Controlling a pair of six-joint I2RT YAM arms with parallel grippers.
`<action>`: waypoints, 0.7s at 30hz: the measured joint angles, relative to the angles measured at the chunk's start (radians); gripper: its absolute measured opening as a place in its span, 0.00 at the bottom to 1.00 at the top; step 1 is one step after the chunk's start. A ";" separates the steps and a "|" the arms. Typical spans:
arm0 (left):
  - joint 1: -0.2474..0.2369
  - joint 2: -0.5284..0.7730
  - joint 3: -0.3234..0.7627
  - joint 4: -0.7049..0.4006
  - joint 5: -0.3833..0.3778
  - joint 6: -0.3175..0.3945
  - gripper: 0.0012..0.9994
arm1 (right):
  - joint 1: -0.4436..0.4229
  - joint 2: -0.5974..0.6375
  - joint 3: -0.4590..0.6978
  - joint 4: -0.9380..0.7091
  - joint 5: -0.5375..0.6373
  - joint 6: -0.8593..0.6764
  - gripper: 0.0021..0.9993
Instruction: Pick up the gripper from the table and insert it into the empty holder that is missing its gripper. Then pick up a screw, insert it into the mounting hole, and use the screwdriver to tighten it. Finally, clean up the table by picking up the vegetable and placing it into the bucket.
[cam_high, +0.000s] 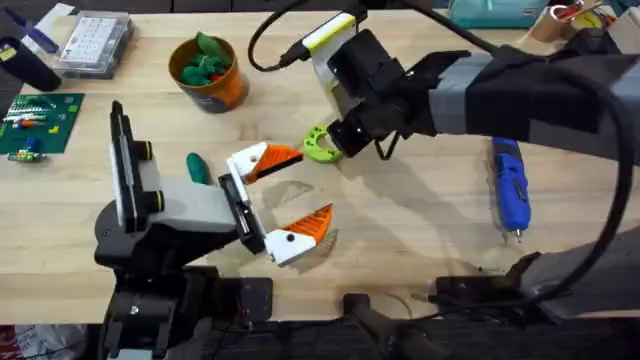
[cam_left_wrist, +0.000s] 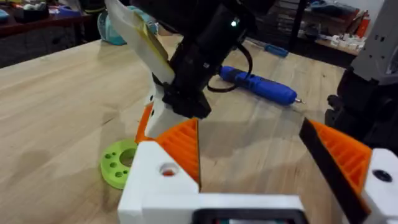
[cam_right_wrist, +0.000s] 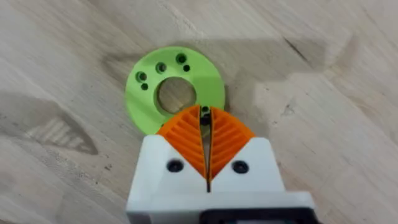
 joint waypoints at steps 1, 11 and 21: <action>0.000 0.000 0.000 0.000 0.000 0.000 0.99 | 0.000 0.000 0.000 0.000 0.000 0.000 0.00; 0.000 0.000 0.000 0.000 0.000 0.000 0.99 | 0.000 0.000 0.000 -0.007 0.000 0.000 0.00; 0.000 0.000 0.000 0.000 0.000 0.000 0.99 | 0.000 -0.045 0.077 -0.178 -0.017 0.000 0.00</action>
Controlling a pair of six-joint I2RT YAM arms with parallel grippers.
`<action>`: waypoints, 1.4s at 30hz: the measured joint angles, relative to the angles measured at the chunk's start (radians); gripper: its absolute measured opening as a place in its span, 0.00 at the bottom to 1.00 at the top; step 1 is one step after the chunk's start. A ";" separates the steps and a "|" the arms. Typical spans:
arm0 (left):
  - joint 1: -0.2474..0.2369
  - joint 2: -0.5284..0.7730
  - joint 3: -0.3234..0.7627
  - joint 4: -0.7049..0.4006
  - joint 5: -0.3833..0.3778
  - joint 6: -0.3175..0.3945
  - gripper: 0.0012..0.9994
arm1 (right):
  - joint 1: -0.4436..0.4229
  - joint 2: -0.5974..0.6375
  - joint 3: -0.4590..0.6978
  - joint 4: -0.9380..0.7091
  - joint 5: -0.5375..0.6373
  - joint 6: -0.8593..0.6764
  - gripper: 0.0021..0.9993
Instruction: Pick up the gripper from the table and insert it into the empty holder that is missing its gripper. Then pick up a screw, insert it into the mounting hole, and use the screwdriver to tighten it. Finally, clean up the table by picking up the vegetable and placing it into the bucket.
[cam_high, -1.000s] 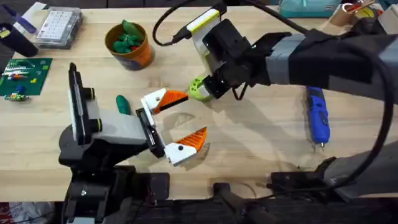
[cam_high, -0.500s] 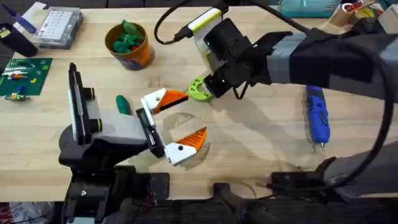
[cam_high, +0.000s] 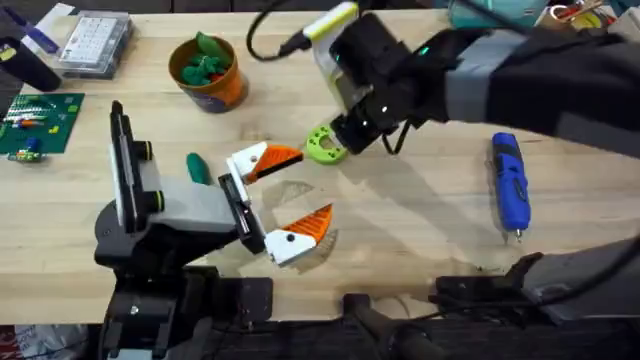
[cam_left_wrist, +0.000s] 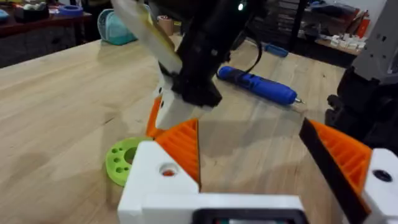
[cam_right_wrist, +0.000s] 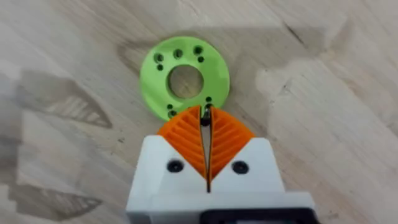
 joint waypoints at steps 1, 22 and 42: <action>0.000 0.000 0.000 0.000 0.000 0.000 0.99 | 0.000 -0.012 0.015 -0.014 -0.007 0.000 0.00; 0.000 0.000 0.000 0.000 0.000 0.000 0.99 | 0.000 -0.157 0.303 -0.323 -0.095 -0.040 0.00; 0.000 0.000 0.000 0.000 0.000 0.000 0.99 | 0.280 -0.157 0.508 -0.423 -0.151 -0.053 0.00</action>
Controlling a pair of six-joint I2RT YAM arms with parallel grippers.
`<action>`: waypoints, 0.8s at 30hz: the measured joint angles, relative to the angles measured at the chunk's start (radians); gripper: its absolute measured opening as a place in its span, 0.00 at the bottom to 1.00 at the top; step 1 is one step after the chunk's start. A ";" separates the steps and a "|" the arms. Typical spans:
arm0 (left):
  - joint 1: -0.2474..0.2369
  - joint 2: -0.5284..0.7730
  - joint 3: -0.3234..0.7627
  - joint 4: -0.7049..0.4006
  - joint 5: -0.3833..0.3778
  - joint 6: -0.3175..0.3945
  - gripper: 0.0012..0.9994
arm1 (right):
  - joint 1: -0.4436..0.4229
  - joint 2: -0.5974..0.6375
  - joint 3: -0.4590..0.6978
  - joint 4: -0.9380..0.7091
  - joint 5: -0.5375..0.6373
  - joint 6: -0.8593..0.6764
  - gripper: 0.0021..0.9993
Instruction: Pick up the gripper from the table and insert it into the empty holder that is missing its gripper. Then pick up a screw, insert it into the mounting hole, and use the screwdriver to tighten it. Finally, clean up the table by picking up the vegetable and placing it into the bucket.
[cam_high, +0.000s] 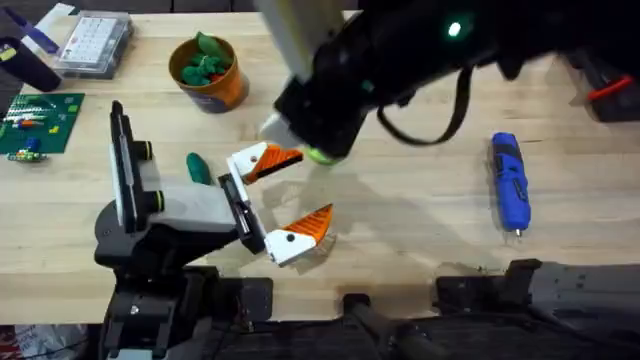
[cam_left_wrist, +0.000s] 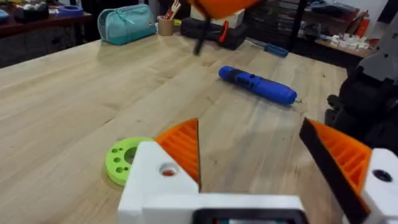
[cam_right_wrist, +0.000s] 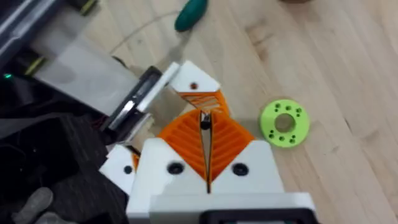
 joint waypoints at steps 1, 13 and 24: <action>0.000 0.000 0.000 0.000 0.000 0.000 0.99 | 0.016 0.000 0.000 0.000 0.002 0.003 0.00; 0.000 0.000 0.000 0.000 0.000 0.000 0.99 | 0.130 0.084 0.086 -0.024 0.020 0.017 0.00; 0.000 0.000 0.000 0.000 0.000 0.000 0.99 | 0.139 0.178 0.126 -0.042 0.066 0.017 0.00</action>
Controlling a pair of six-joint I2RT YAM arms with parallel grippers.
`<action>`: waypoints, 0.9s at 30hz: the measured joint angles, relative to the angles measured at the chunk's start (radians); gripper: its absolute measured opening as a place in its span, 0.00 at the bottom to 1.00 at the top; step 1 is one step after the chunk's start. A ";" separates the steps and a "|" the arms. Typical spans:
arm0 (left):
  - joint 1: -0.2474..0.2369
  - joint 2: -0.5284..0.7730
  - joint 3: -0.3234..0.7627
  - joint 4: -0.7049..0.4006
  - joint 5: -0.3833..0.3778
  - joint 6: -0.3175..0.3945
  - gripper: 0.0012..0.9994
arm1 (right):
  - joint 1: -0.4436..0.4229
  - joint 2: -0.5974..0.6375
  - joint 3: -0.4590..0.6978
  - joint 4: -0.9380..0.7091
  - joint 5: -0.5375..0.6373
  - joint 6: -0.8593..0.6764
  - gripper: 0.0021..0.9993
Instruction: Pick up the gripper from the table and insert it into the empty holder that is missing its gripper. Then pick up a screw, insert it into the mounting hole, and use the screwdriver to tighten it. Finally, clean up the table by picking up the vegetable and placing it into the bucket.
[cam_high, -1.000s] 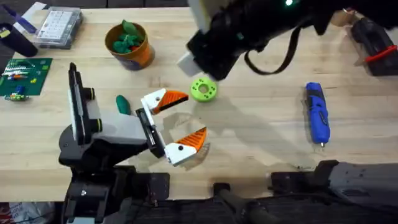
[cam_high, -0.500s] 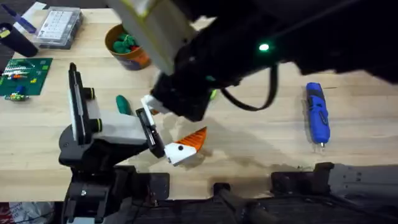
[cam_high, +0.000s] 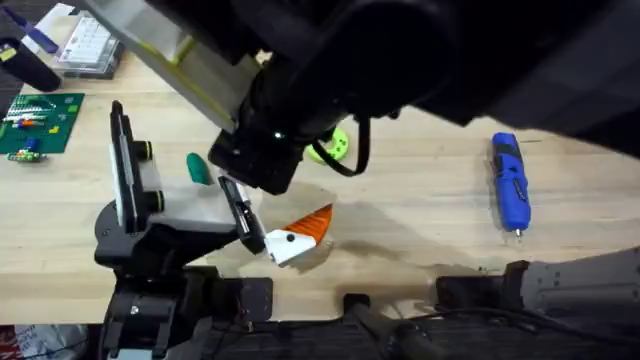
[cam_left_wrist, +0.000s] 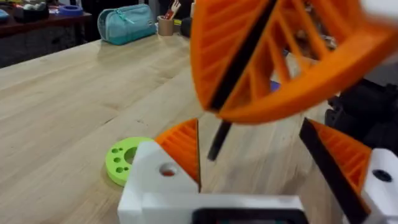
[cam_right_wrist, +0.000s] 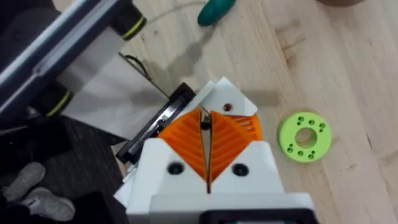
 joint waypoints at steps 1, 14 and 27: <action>0.000 0.000 0.000 0.000 0.000 0.000 0.99 | 0.000 0.004 0.000 0.000 0.006 0.000 0.00; 0.000 0.000 0.000 0.000 0.000 0.000 0.99 | 0.000 0.017 0.002 0.000 0.046 -0.001 0.00; 0.000 0.000 0.000 0.000 0.000 0.000 0.99 | 0.000 0.026 0.003 0.004 0.075 -0.005 0.00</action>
